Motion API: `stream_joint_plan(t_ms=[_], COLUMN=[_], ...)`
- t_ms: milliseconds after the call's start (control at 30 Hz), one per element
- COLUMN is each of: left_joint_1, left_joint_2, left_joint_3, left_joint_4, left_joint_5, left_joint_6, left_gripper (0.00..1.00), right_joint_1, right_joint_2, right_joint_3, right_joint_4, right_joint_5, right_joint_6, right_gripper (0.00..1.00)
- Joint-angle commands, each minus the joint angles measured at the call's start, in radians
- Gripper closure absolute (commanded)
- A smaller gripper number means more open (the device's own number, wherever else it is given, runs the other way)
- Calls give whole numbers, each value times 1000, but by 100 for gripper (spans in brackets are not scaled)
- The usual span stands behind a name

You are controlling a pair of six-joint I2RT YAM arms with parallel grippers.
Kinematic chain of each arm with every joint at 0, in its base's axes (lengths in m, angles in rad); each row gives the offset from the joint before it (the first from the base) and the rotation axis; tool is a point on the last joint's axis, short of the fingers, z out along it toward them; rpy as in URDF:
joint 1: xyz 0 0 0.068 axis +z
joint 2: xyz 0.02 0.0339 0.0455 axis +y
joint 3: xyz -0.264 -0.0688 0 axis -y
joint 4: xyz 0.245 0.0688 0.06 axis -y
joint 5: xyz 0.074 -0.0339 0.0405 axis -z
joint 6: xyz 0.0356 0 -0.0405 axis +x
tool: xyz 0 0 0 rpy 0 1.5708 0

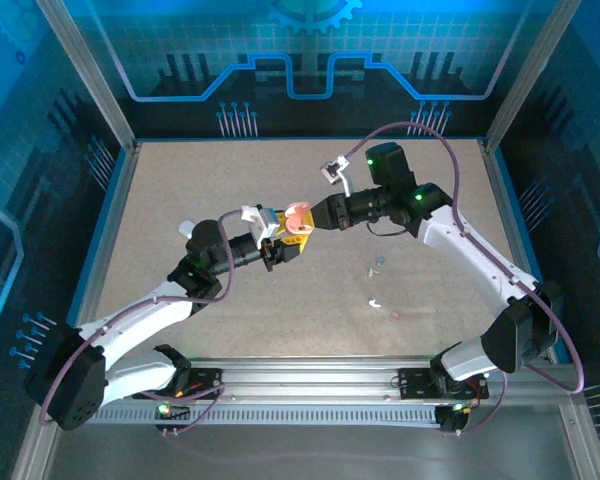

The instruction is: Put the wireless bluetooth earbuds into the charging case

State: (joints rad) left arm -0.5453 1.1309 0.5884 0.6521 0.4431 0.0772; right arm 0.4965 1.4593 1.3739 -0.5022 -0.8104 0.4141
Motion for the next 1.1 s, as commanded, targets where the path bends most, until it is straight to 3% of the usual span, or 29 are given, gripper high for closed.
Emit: stream_joint_plan(t_ms=[0, 233, 433, 1067], left_joint_1=[-13, -13, -13, -12], left_joint_2=[-7, -11, -11, -8], left_joint_3=[39, 32, 28, 5], left_joint_4=[52, 61, 65, 87], left_joint_5=[41, 28, 24, -7], left_joint_6=[-11, -13, -11, -16], left_gripper=[55, 59, 61, 62], right_joint_1=[17, 25, 27, 31], right_joint_2=[20, 27, 24, -39], right_joint_3=[37, 64, 82, 118], right_joint_4=[-50, -80, -87, -100], right_joint_5=[52, 69, 83, 146], right_joint_6=[-37, -47, -35, -7], right_gripper=[77, 66, 64, 43])
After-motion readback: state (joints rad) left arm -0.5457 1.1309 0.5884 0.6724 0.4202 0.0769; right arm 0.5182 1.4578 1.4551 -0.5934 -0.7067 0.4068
